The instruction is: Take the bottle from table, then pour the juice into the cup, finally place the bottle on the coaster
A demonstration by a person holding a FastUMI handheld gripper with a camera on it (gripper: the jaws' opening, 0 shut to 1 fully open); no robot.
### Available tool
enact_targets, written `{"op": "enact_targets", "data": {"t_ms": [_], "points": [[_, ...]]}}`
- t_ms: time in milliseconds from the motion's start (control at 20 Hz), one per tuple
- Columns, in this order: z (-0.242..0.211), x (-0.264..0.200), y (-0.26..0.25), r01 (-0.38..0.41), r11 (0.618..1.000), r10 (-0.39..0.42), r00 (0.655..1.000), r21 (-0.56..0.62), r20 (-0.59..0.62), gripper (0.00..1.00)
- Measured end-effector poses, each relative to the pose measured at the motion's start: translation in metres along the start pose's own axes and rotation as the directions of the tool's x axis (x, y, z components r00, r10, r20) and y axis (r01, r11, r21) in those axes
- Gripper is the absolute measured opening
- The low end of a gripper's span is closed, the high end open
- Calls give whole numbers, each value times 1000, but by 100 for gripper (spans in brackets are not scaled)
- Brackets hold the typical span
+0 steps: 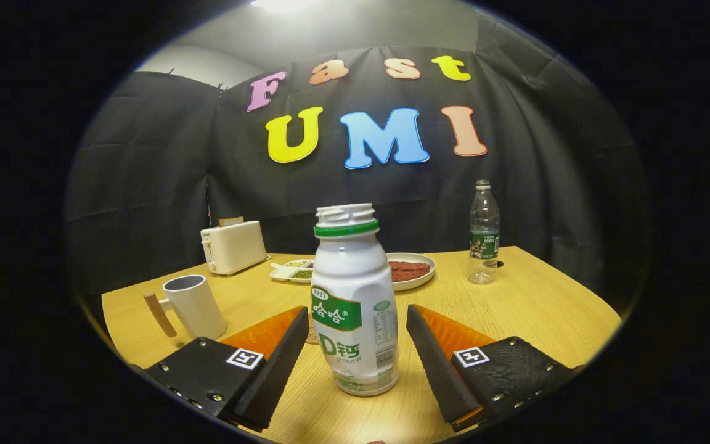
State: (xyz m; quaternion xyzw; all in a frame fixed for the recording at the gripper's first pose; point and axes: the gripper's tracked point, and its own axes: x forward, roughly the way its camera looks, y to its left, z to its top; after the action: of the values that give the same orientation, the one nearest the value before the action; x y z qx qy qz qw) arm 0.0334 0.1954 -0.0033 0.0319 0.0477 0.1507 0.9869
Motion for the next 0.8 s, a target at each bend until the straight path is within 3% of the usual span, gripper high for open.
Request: {"op": "enact_targets", "data": {"t_ms": [150,200,400,650,800], "points": [[-7,5,-5,21,1000,-21,999,-7,-29,97],[-9,10,-4,29,1000,-30,999,-6,-37,84],[-10,11,-7,60,998,-61,996,-21,-71,70],[-3,14,2,57,993,-64,996,-106,-68,70],[14,15,12,75,974,-84,996,-215,-32,70]]}}
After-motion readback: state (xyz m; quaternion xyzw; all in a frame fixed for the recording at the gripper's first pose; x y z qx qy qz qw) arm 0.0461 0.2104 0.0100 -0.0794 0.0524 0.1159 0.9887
